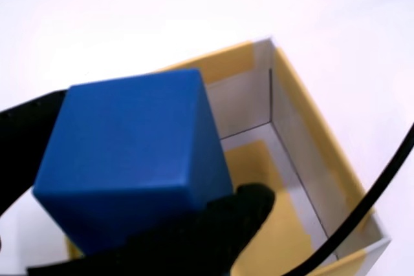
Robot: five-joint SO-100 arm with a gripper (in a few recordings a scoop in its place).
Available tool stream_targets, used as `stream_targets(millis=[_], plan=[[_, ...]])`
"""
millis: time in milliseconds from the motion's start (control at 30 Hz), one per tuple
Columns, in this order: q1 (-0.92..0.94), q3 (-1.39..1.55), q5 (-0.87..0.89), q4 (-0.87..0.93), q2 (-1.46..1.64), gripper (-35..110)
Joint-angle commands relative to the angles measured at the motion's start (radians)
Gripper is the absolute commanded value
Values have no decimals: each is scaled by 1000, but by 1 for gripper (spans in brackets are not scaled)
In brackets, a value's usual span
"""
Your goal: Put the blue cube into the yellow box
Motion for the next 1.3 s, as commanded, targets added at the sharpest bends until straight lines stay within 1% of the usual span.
stream_targets(millis=[0, 400, 767, 867, 1267], plan=[[29, -38, -11, -87, 3, 25], [28, -77, 83, -189, -54, 42], [11, -77, 114, -219, -23, 43], [-15, -77, 98, -213, 2, 40], [-192, -12, -20, -14, 284, 11]])
